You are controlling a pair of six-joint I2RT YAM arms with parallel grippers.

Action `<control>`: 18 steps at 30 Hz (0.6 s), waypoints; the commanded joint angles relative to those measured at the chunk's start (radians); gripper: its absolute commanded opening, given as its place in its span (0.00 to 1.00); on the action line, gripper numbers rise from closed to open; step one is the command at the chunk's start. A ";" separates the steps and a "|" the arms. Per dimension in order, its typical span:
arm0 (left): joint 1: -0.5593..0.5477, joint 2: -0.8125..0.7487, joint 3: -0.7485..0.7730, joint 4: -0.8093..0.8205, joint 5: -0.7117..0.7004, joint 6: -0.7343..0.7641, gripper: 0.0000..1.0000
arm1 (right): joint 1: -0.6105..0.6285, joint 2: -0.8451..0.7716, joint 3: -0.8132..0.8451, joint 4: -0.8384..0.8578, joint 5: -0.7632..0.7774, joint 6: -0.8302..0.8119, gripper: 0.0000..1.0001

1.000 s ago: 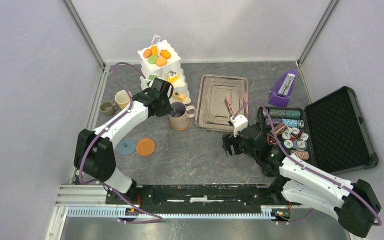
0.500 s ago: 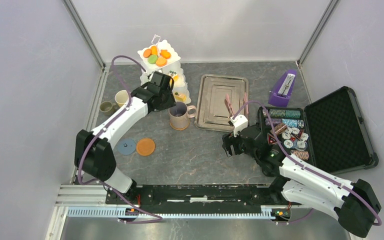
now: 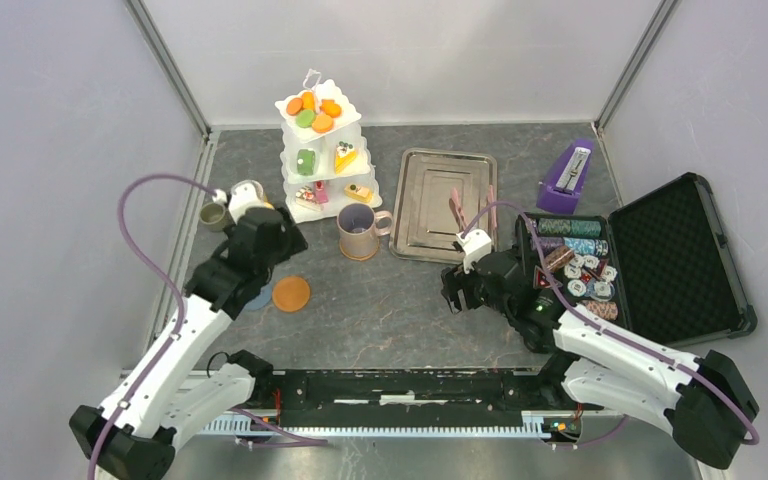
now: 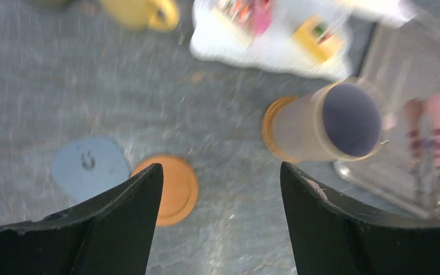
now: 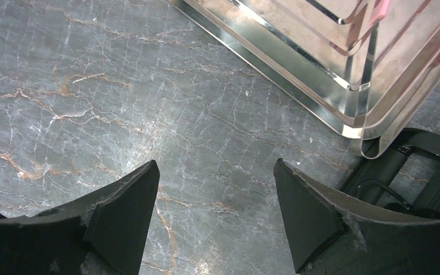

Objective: Serve the afternoon tea

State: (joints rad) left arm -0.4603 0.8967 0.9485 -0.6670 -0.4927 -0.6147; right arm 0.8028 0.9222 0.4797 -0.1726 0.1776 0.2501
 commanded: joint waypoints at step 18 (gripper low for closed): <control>0.023 0.278 -0.362 0.289 0.118 -0.444 0.79 | -0.003 -0.009 -0.008 0.029 -0.007 0.015 0.81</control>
State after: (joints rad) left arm -0.4435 1.1397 0.5823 -0.4461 -0.3870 -0.9577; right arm 0.8028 0.9272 0.4763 -0.1669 0.1455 0.2535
